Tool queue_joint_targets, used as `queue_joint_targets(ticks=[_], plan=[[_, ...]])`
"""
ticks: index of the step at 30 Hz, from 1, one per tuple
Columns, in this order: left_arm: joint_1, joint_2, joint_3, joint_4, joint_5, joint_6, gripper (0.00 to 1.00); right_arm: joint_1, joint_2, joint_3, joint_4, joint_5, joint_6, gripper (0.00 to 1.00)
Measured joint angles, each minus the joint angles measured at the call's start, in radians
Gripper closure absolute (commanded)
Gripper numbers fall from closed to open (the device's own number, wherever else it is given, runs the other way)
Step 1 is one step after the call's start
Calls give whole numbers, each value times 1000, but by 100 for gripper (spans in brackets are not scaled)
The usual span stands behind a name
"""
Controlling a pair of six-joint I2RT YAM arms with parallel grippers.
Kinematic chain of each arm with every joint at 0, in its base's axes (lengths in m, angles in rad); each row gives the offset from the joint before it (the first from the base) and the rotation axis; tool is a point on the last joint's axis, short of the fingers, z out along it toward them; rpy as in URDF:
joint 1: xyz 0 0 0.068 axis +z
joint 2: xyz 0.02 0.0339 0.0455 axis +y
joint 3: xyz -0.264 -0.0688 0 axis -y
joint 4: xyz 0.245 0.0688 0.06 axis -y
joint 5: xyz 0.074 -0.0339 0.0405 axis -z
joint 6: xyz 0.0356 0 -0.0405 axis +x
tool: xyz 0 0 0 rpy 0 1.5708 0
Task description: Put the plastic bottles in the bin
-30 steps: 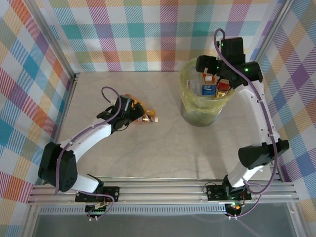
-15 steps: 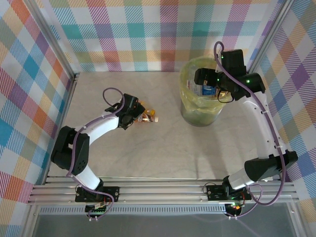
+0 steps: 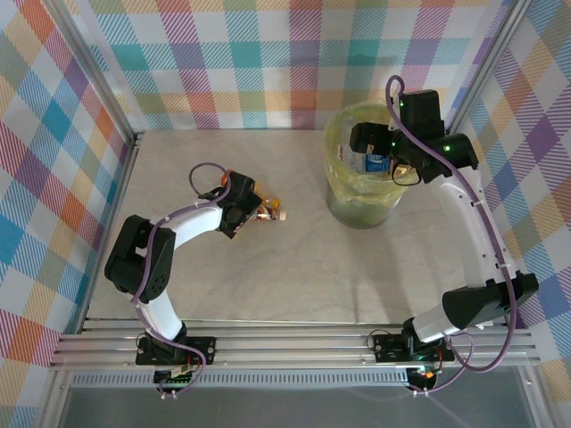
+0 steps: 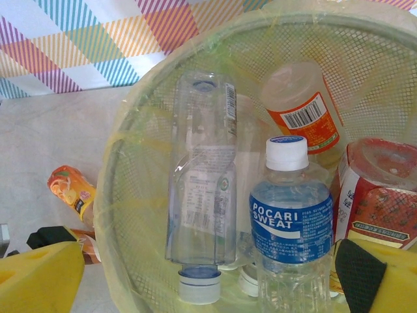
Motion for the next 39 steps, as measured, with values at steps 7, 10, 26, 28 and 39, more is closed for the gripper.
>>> queue_joint_targets(ticks=[7, 10, 26, 28, 39], plan=[[4, 20, 2, 29, 0, -19, 7, 0, 6, 0, 6, -12, 0, 0], [4, 36, 2, 24, 1, -21, 8, 0, 7, -2, 6, -12, 1, 0], [13, 26, -47, 23, 7, -29, 36, 2, 7, -21, 8, -26, 22, 0], [13, 20, -48, 17, 8, -23, 42, 6, 6, -31, 10, -33, 23, 0], [18, -158, -90, -82, 0, 111, 57, 78, -69, -109, 16, -126, 26, 0]])
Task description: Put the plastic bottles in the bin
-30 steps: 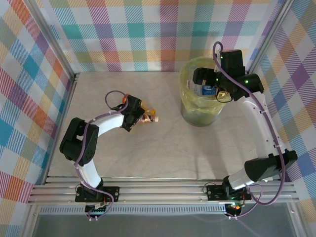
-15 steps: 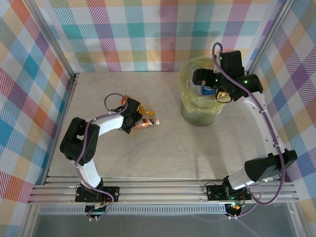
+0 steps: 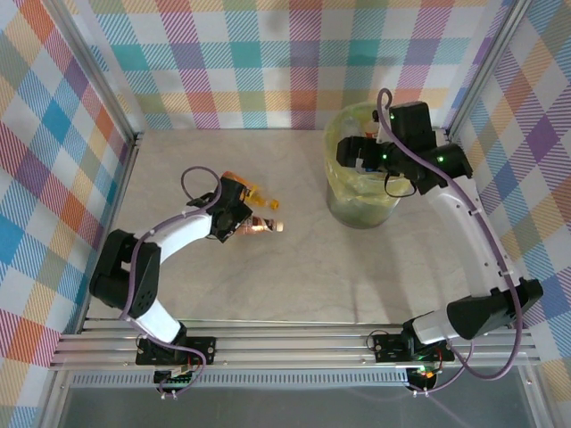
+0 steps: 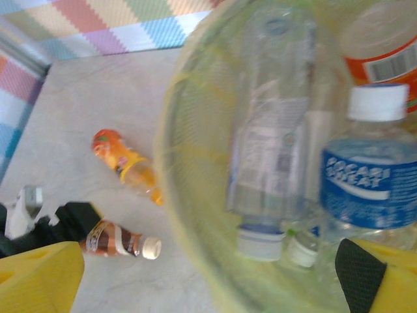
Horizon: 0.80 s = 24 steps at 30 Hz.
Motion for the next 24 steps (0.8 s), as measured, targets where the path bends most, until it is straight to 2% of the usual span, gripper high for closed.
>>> queue_joint_targets(ticks=[7, 13, 18, 24], plan=[[0, -164, -21, -18, 40, 158, 61, 73, -66, -103, 76, -185, 0, 0], [0, -241, -9, -19, 182, 318, 62, 141, -59, -172, 132, -344, -5, 4], [0, -285, 29, -20, 308, 418, 61, 209, -11, -180, 148, -392, -30, 6], [0, -324, 68, -16, 423, 473, 61, 271, 82, -180, 151, -403, -58, 10]])
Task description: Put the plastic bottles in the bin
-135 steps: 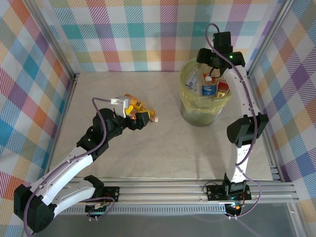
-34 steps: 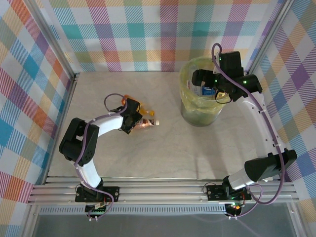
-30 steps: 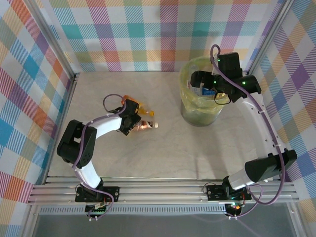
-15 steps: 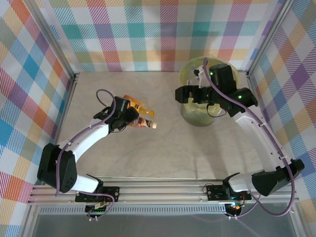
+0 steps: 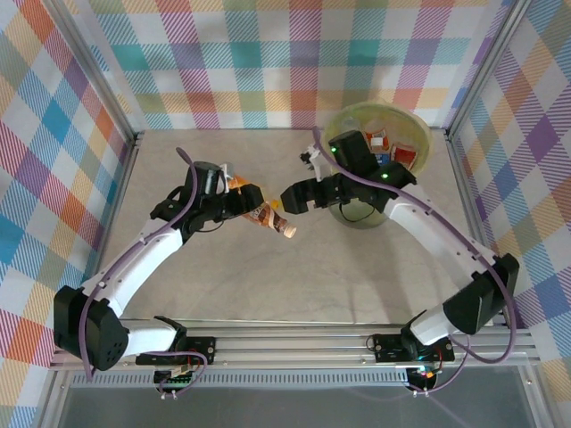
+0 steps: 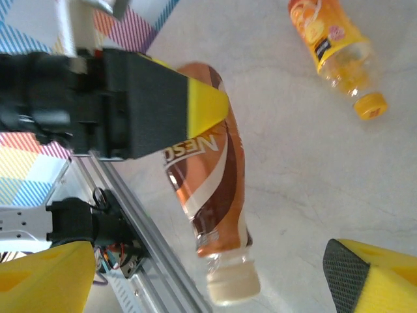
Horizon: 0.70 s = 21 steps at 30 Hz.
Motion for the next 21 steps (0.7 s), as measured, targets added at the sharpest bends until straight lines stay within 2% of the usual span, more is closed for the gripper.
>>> queue_joint_targets(ticks=[8, 14, 16, 21], plan=[[0, -4, 3, 6, 91, -4, 61, 80, 82, 0, 11, 0, -7, 14], [0, -5, 4, 7, 114, -9, 61, 117, 138, 0, 25, 0, -11, 19], [0, -6, 4, 7, 117, -13, 61, 125, 153, 0, 32, -1, -14, 24], [0, -8, 11, 6, 119, -27, 61, 136, 159, 0, 51, 3, -14, 46]])
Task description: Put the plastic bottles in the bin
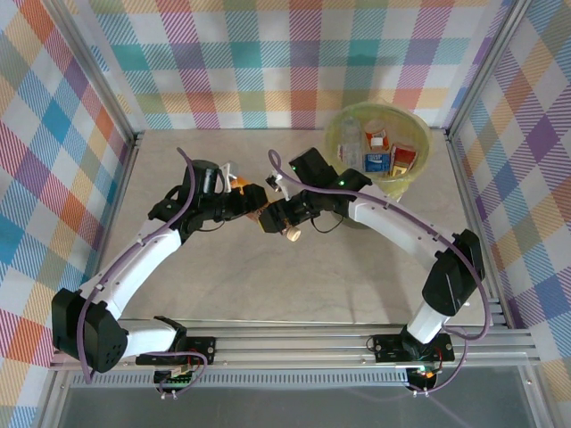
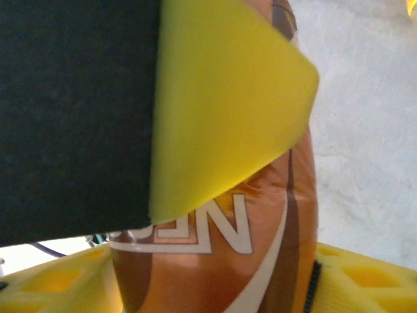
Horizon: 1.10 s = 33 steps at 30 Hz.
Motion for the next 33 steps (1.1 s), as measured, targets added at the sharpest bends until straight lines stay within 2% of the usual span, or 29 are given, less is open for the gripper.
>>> queue_joint_targets(ticks=[3, 5, 6, 10, 11, 16, 21, 25, 30, 33], plan=[[5, -2, 2, 0, -3, -2, 56, 0, -1, 0, 8, -1, 0, 55], [5, -3, 3, 0, -3, -5, 47, 0, -7, -10, 20, 3, -1, 58], [5, -3, 4, 0, -3, -8, 41, 0, -11, -14, 24, 6, 0, 58], [5, -9, 8, 21, 3, -37, 6, 4, -38, -35, 34, 26, 1, 61], [5, -13, 13, 23, -2, -43, 0, 5, -46, -40, 34, 38, 2, 62], [5, -56, 38, 18, -43, -57, 0, 6, -97, -46, 26, 113, 13, 62], [5, -143, 52, 15, -144, -56, 0, 5, -154, -29, -43, 242, 23, 62], [6, -202, 52, 12, -222, -56, 0, -8, -180, 51, -129, 358, 36, 62], [6, -222, 40, 11, -273, -53, 0, -77, -229, 174, -213, 498, 46, 62], [6, -220, 21, 9, -282, -52, 0, -161, -272, 227, -243, 560, 46, 62]])
